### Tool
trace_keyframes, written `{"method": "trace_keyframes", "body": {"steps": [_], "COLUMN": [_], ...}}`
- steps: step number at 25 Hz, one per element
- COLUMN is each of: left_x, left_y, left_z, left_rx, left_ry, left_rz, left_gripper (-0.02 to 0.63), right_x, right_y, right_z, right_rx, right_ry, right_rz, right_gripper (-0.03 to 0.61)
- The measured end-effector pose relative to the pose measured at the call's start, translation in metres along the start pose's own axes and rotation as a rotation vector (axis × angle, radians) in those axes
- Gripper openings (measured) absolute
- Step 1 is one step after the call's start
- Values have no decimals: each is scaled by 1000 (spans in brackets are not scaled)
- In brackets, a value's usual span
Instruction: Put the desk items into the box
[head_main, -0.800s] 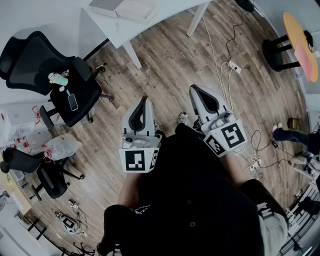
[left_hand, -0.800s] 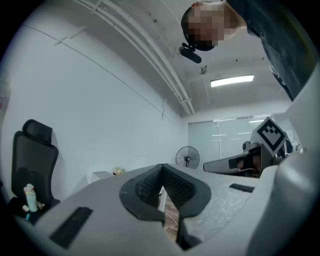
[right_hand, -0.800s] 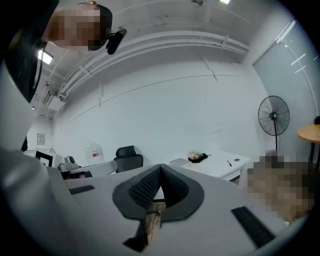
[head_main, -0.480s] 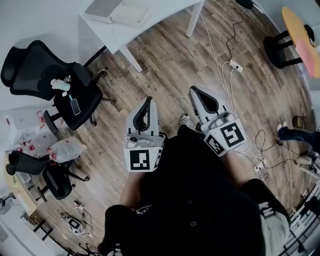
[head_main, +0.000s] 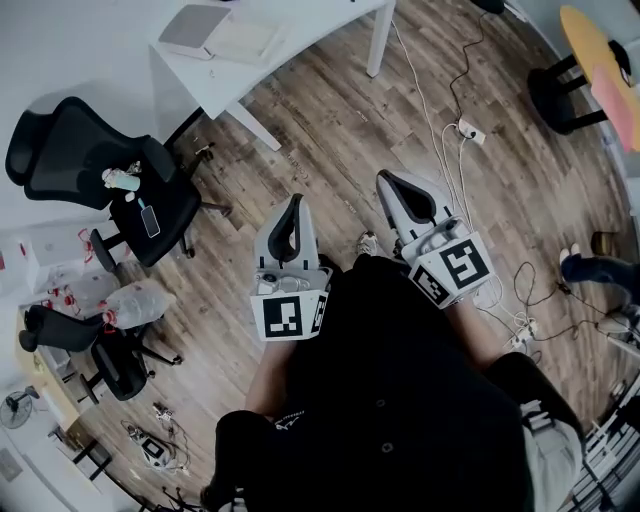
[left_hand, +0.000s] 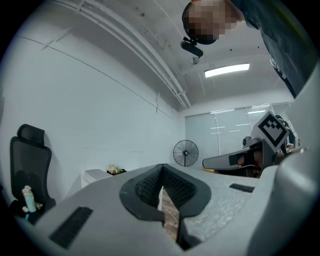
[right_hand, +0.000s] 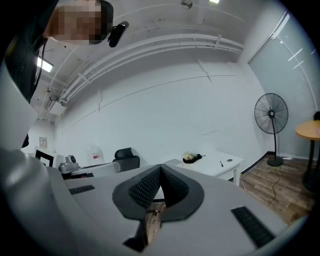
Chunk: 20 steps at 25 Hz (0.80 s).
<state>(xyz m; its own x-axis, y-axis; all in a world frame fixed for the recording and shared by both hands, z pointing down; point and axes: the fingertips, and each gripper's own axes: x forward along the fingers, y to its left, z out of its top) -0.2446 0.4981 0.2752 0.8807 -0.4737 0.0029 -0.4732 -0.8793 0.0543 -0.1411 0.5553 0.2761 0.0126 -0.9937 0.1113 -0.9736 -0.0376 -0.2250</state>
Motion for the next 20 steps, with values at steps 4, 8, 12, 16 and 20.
{"method": "trace_keyframes", "body": {"steps": [4,8,12,16,20], "left_x": [4,15,32,61,98], "left_y": [-11,-17,-16,-7,10], "left_z": [-3,-8,-10,-15,-18], "left_rx": [-17,-36,-23,-29,-41], "left_ry": [1,10,14,17,16], "left_rz": [44,53,44,21,-20], "left_gripper": [8,8,8,8,8], "right_x": [-9,-11,-6,12,42], "right_y": [-18,-36,-52,-69,-88], "right_z": [0,-3,-5,-3,0], "right_rx": [22,30,37,19,22], "right_ry": [5,22,33,38,37], "right_rz": [-2,-14,-36,-58,-91], "right_gripper": [-2,-2,-2,-2,-2]}}
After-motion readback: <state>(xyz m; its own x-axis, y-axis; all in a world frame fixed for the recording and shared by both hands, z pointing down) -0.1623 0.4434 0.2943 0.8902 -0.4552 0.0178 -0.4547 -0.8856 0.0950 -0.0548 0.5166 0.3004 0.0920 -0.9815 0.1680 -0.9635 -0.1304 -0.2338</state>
